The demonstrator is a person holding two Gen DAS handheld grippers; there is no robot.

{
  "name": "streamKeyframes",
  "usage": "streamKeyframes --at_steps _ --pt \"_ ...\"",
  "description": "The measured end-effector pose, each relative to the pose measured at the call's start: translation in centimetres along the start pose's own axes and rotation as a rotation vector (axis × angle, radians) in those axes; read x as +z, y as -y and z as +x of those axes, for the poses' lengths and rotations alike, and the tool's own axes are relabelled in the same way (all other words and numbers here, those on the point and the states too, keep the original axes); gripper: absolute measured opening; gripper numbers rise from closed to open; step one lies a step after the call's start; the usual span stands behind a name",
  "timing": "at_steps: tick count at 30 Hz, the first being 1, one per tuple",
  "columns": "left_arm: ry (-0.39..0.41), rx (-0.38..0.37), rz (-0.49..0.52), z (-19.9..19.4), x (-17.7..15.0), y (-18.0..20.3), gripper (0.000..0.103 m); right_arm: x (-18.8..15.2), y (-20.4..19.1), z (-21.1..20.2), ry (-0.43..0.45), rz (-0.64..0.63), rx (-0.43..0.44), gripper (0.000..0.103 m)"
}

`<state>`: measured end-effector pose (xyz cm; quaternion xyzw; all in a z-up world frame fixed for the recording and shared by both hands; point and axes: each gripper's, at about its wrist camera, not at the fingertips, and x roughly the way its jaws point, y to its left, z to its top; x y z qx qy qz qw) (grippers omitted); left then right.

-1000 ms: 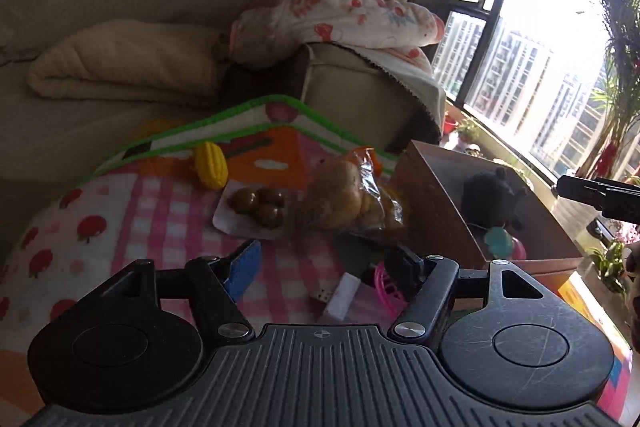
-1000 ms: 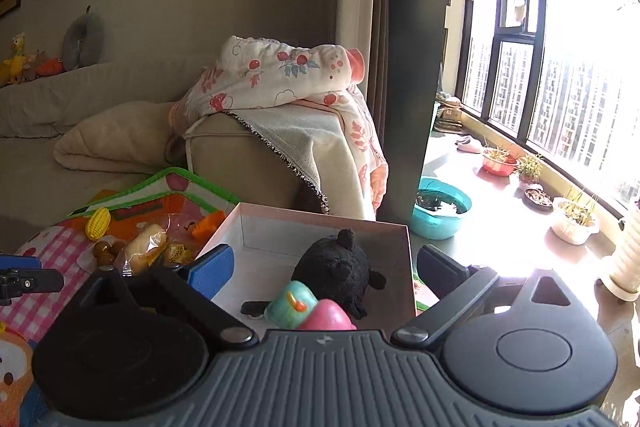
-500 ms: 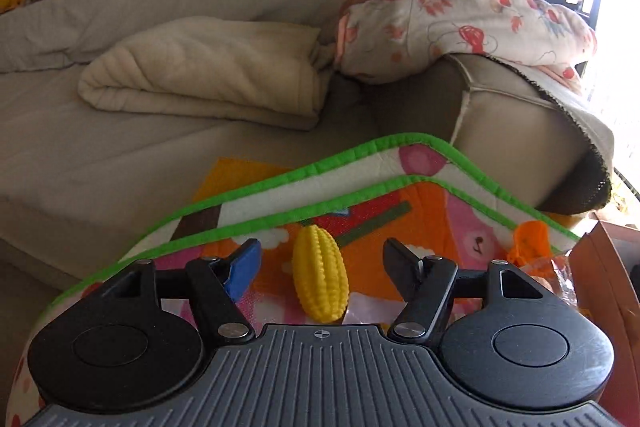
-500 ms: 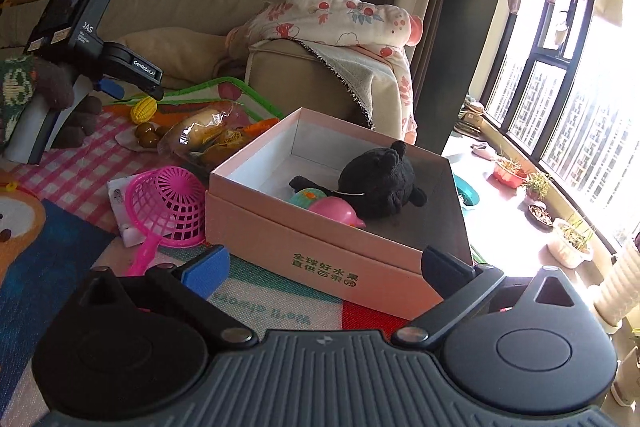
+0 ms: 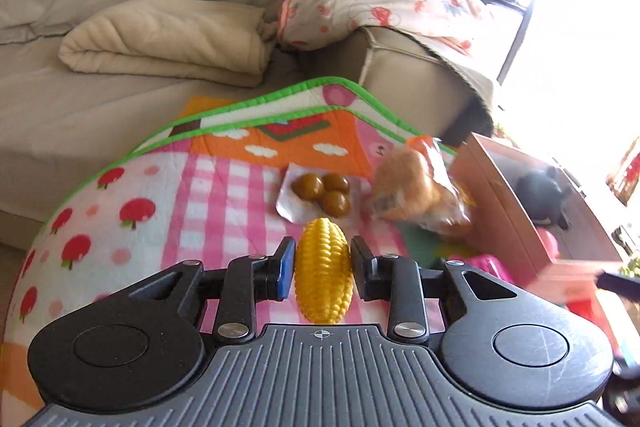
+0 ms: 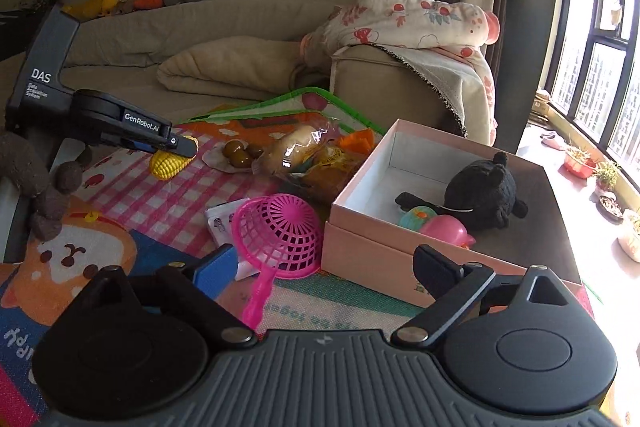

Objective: Organize objects
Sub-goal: 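Grasp the yellow toy corn with the left gripper while the right grasps the pink net scoop, then place the corn in the pink box with the left while the right places the scoop there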

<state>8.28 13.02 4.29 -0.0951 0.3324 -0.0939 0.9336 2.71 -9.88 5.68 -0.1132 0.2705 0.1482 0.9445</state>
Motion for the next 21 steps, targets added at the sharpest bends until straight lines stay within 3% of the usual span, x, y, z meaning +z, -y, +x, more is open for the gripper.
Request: streamKeyframes --at_steps 2,7,10,13,18,20,21 --pt "-0.005 -0.026 0.011 -1.8 -1.7 0.6 0.034 0.9 -1.4 1.1 0.018 -0.070 -0.014 0.083" --pt "-0.004 -0.032 -0.006 -3.5 -4.2 1.4 0.034 3.7 -4.0 6.4 -0.023 -0.167 -0.043 0.055" --pt "-0.032 -0.047 -0.057 -3.5 -5.0 0.9 0.034 4.0 -4.6 8.6 -0.065 -0.174 -0.039 0.052" --pt "-0.042 -0.044 -0.052 -3.7 -5.3 0.8 0.034 3.4 -4.4 8.1 -0.087 -0.153 -0.006 0.052" --pt "-0.040 -0.068 -0.052 -3.7 -5.3 0.9 0.034 1.1 -3.4 3.7 -0.117 -0.112 0.047 0.052" --pt "-0.051 -0.081 -0.059 -3.3 -5.5 1.0 0.034 0.1 -2.6 1.7 -0.124 -0.088 0.072 0.057" --pt "-0.058 -0.086 -0.058 -3.1 -5.7 1.1 0.034 -0.3 -2.2 0.8 -0.115 -0.079 0.083 0.067"
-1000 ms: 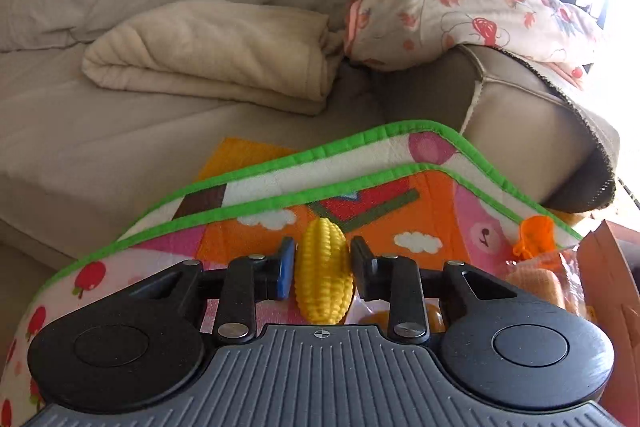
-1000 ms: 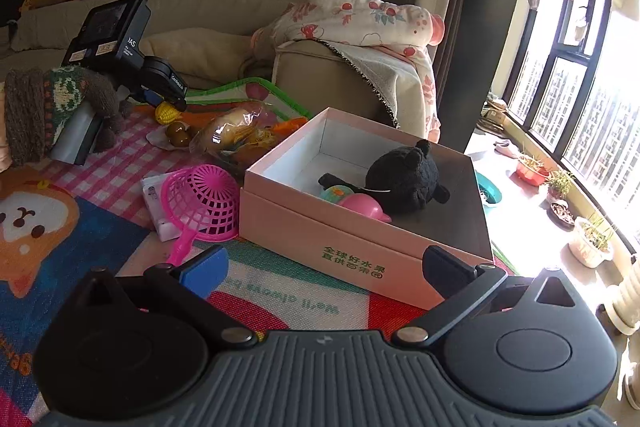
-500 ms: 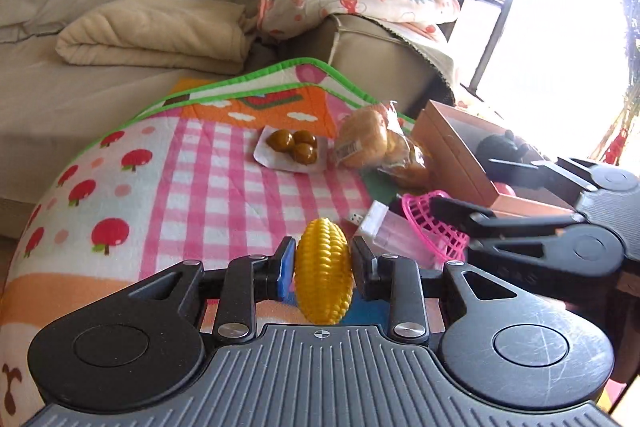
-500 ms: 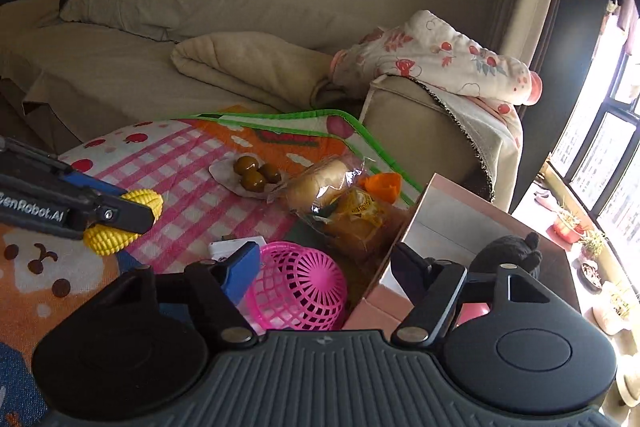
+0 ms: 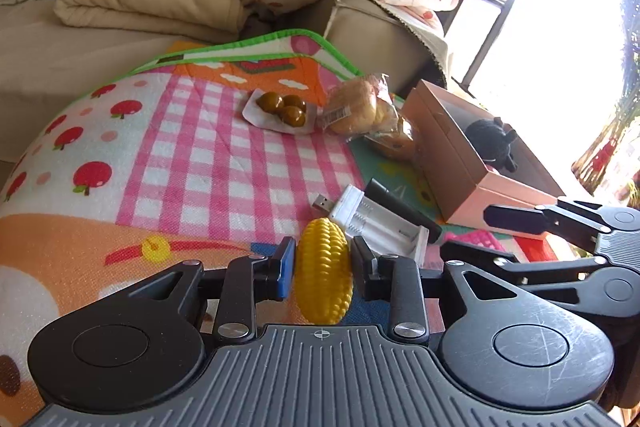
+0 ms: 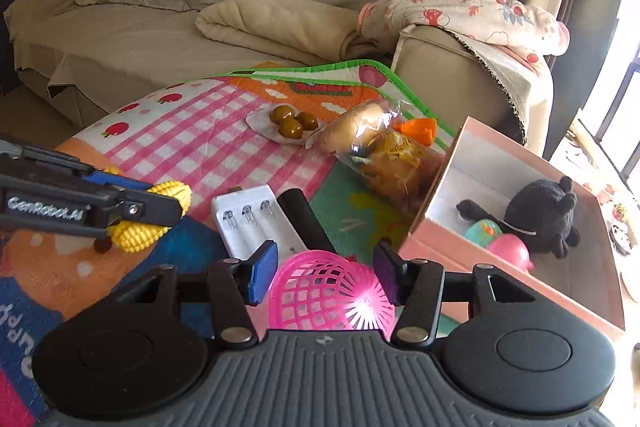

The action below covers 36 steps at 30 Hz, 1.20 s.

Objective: Organize objects
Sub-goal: 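Place the corn in the pink box with the left while the right places the scoop there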

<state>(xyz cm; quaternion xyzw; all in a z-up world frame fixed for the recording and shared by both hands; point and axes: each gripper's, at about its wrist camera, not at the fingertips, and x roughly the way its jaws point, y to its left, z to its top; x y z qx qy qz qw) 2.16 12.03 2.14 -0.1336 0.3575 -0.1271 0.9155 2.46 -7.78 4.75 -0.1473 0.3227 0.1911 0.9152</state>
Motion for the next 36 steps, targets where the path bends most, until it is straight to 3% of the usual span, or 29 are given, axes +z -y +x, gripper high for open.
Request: streamKeyframes --at_steps 1,3,8,11,12,14,15,23,26,30,34,36 --pt "-0.008 -0.008 0.004 0.2 -0.2 0.2 0.034 -0.6 0.2 -0.9 0.020 -0.003 -0.005 0.079" --pt "-0.019 -0.022 0.016 0.3 -0.4 0.6 0.034 -1.5 0.4 -2.0 0.054 -0.030 -0.031 0.088" --pt "-0.021 -0.044 0.057 -0.4 -1.0 1.8 0.034 -2.5 1.8 -0.7 -0.047 0.035 0.030 0.091" --pt "-0.019 -0.043 0.091 -1.3 -1.2 2.2 0.034 -3.4 1.9 -0.2 -0.062 0.061 0.042 0.091" --pt "-0.023 -0.040 0.106 -1.6 -1.4 2.4 0.034 -3.5 1.9 -0.2 -0.060 0.068 0.041 0.089" --pt "-0.037 -0.039 0.137 -2.0 -1.9 2.8 0.034 -3.7 1.8 -0.5 -0.053 0.077 0.044 0.076" --pt "-0.044 -0.039 0.152 -2.1 -2.2 3.0 0.034 -3.7 1.7 -0.7 -0.056 0.076 0.043 0.061" --pt "-0.068 -0.067 0.230 -3.6 -3.9 6.0 0.034 -4.5 2.6 -6.2 0.036 0.120 -0.004 0.061" --pt "-0.039 -0.095 0.262 -3.9 -2.4 8.2 0.034 -4.4 4.1 -9.7 0.108 0.149 -0.045 0.061" --pt "0.066 -0.122 0.301 -3.5 2.2 12.2 0.034 -3.6 6.5 -14.0 0.243 0.179 -0.131 0.061" --pt "0.158 -0.124 0.289 -0.4 7.3 16.3 0.034 -3.3 8.7 -16.2 0.324 0.230 -0.184 0.061" --pt "0.177 -0.168 0.254 2.1 9.3 17.9 0.034 -3.3 9.7 -16.2 0.332 0.252 -0.201 0.061"
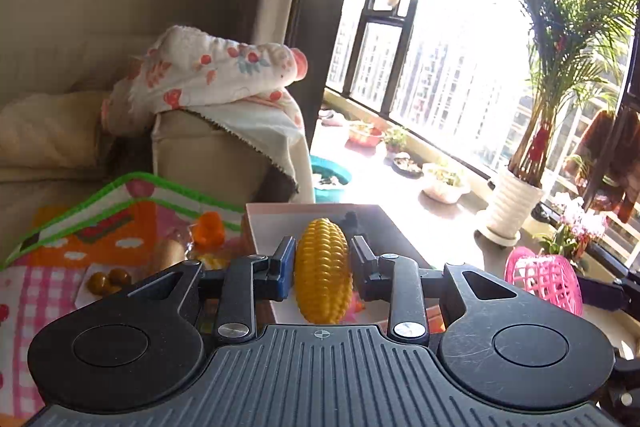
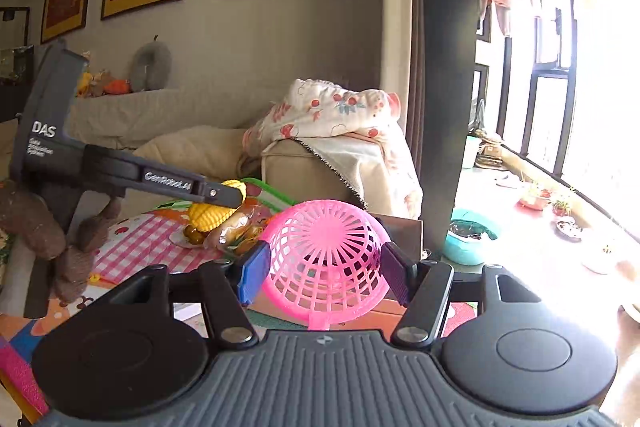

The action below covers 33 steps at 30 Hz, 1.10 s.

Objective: Organize objects
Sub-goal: 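Place the corn in the pink box with the left while the right places the scoop there, then grasp the black cylinder on the mat with the left gripper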

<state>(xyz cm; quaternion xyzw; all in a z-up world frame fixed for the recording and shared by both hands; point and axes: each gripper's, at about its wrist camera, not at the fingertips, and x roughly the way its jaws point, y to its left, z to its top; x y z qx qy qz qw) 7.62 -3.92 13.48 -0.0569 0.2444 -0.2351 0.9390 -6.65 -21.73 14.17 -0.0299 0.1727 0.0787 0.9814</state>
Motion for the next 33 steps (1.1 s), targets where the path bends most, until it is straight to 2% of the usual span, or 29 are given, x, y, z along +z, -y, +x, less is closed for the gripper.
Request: streamKeyframes --at_steps 1,2,3,4,5,6,8,11,16,23,26,27,28,29,33 --pt "0.012 -0.022 -0.007 1.2 0.5 0.2 0.034 0.0 0.4 0.1 0.000 0.006 -0.006 0.061" --pt "0.032 -0.046 0.022 3.0 0.7 0.6 0.034 0.0 0.7 0.3 -0.002 0.011 -0.013 0.061" --pt "0.032 -0.039 0.072 4.5 0.5 1.0 0.037 0.0 1.0 0.5 -0.004 0.014 -0.020 0.061" --pt "-0.014 0.014 0.141 6.9 -0.2 1.8 0.037 0.0 1.2 0.8 -0.009 0.018 -0.025 0.061" --pt "-0.064 0.052 0.170 8.6 -0.9 2.1 0.036 0.0 1.5 1.1 -0.013 0.020 -0.033 0.061" --pt "-0.089 0.058 0.169 9.7 -1.6 2.0 0.035 0.0 1.7 1.2 -0.014 0.021 -0.042 0.061" --pt "-0.076 0.049 0.112 9.9 -2.1 1.1 0.036 0.0 2.1 1.3 -0.015 0.025 -0.059 0.061" --pt "-0.047 0.044 0.008 8.2 -2.0 -0.9 0.036 0.3 2.8 1.7 -0.011 0.034 -0.067 0.061" --pt "-0.027 0.055 -0.019 3.0 -3.5 -3.8 0.036 2.2 3.9 4.0 -0.011 0.086 -0.058 0.061" --pt "-0.100 0.138 0.024 -2.8 -8.6 -7.2 0.036 7.0 4.5 12.2 -0.079 0.242 0.010 0.061" --pt "-0.138 0.168 0.011 -4.3 -10.1 -8.6 0.036 8.4 4.1 16.2 -0.113 0.285 -0.003 0.062" --pt "-0.145 0.172 0.003 -4.7 -10.4 -9.0 0.036 8.6 4.0 17.5 -0.130 0.289 -0.012 0.068" --pt "-0.156 0.179 -0.008 -5.0 -10.8 -9.5 0.036 8.5 3.8 18.6 -0.146 0.289 -0.024 0.081" --pt "-0.165 0.189 -0.014 -5.3 -11.2 -9.9 0.036 8.2 3.4 19.5 -0.157 0.283 -0.044 0.085" --pt "-0.203 0.238 -0.006 -5.8 -12.2 -10.8 0.036 5.8 2.5 20.5 -0.203 0.218 -0.093 0.085"
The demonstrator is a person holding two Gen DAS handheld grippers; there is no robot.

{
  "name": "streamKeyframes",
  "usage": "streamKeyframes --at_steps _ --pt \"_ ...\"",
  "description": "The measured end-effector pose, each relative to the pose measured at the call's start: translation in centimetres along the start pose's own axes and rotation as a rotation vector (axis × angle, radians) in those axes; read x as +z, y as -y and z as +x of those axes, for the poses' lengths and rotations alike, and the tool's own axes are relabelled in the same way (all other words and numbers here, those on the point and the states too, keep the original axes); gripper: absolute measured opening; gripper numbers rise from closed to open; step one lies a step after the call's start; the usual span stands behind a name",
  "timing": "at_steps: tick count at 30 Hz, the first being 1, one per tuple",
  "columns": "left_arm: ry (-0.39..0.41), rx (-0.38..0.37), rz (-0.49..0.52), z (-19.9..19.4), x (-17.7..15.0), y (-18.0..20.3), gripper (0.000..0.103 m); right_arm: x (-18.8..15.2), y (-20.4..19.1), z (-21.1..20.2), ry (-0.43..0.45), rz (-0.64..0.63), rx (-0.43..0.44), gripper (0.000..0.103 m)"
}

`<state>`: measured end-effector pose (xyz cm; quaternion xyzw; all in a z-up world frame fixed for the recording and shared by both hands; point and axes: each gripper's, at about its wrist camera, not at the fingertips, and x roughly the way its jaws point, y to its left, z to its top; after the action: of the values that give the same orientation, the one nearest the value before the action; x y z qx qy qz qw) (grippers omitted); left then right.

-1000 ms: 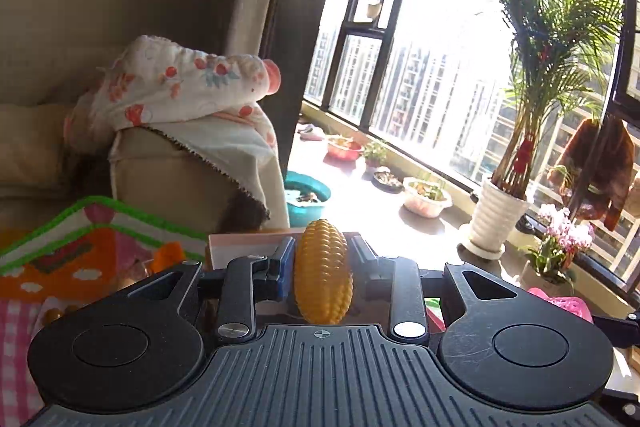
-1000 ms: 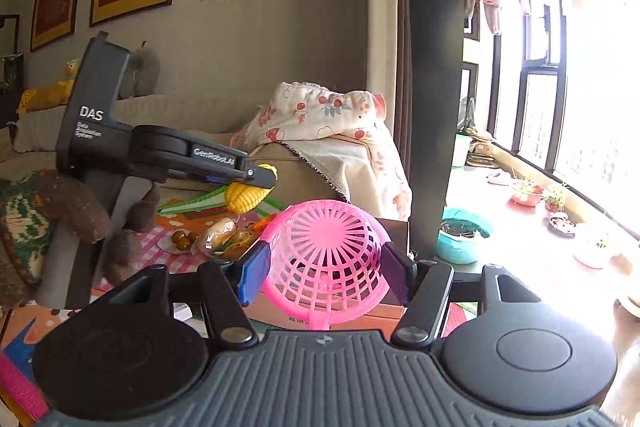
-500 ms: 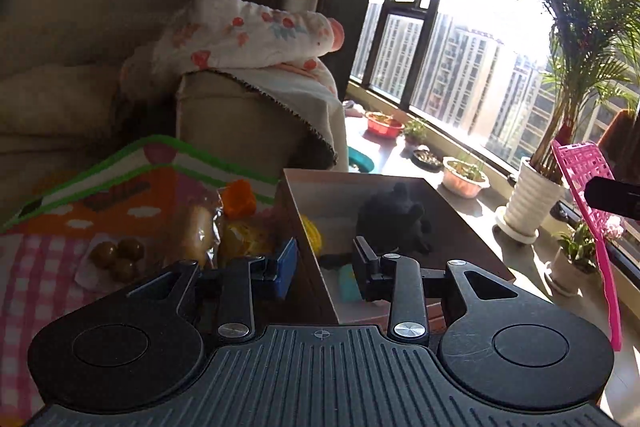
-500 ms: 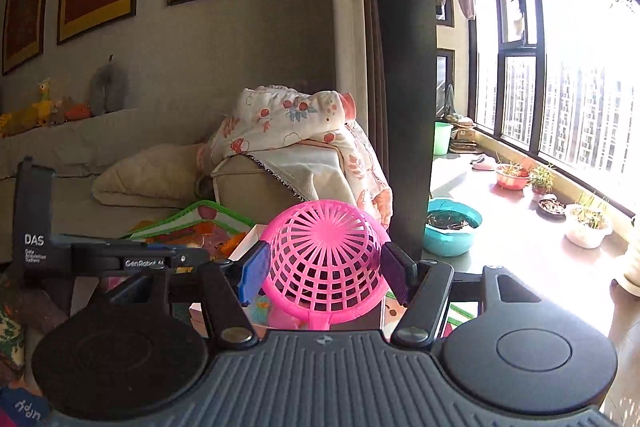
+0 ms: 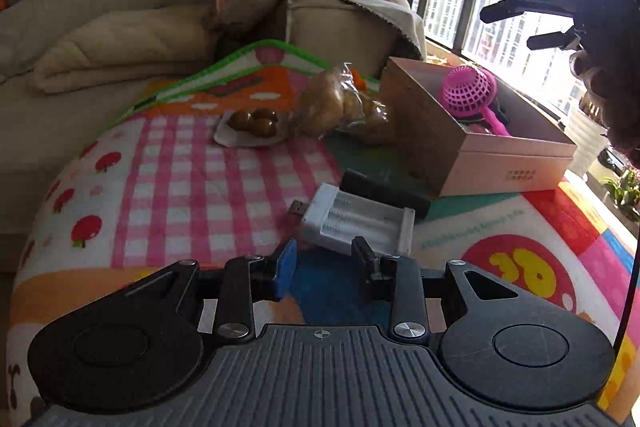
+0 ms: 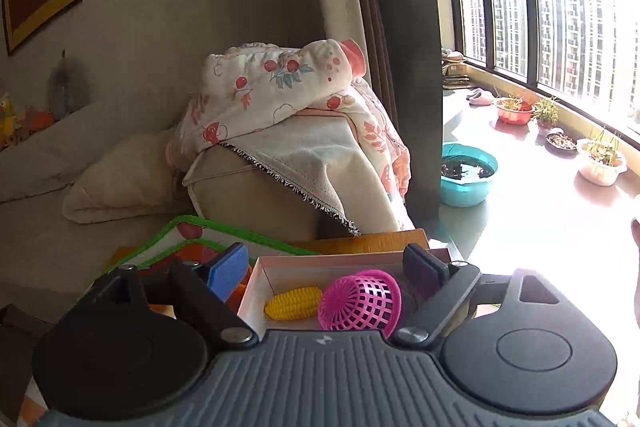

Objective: Organize objects
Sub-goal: 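Grasp the black cylinder on the mat with the left gripper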

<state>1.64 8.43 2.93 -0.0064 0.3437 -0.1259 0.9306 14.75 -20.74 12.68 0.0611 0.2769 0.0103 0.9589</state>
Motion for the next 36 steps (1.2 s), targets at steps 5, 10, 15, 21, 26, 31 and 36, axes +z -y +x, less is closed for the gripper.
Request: streamKeyframes --at_steps 5,10,15,21,26,31,36 --pt "-0.022 -0.029 -0.035 0.4 -0.2 -0.6 0.036 -3.9 0.7 -1.2 -0.012 -0.059 -0.032 0.085" --pt "0.005 -0.103 -0.008 0.2 0.3 1.4 0.036 -8.2 0.2 -4.1 0.022 -0.199 -0.055 0.089" --pt "0.055 -0.070 0.139 1.1 0.5 4.9 0.036 -11.9 -1.2 -5.3 0.006 -0.288 -0.044 0.093" --pt "0.057 0.019 0.264 2.5 0.0 7.0 0.037 -14.5 -2.1 -4.6 -0.031 -0.294 -0.022 0.095" --pt "0.046 0.084 0.305 2.3 -0.3 5.6 0.040 -15.7 -1.8 -4.2 -0.066 -0.275 -0.002 0.095" --pt "0.040 0.194 0.219 1.6 0.9 2.2 0.037 -16.3 -1.5 -4.1 -0.079 -0.252 0.005 0.096" --pt "0.039 -0.025 0.065 1.4 3.6 1.4 0.037 -16.3 -1.4 -4.0 -0.081 -0.240 0.013 0.100"
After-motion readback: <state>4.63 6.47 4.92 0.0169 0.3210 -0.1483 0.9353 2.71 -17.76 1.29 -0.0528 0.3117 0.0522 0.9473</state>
